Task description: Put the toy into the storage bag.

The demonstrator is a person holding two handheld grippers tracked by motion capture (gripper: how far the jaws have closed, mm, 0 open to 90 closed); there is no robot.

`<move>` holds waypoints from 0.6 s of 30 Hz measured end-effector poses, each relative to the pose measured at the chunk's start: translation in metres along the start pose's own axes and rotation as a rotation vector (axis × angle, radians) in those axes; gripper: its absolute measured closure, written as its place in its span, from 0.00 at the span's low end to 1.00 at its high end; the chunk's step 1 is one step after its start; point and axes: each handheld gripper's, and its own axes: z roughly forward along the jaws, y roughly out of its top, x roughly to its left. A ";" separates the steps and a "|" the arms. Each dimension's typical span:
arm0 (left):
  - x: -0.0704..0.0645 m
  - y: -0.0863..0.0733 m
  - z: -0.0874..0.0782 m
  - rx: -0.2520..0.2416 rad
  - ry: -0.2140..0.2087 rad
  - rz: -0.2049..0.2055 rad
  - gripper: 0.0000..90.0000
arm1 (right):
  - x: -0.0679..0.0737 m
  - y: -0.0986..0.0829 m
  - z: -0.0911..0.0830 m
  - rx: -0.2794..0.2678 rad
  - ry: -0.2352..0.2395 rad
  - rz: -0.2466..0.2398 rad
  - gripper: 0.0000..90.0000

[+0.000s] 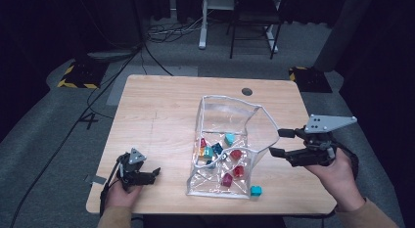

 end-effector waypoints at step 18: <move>0.000 0.000 0.000 0.000 0.000 0.000 0.16 | 0.005 -0.052 0.006 0.031 -0.025 0.040 0.34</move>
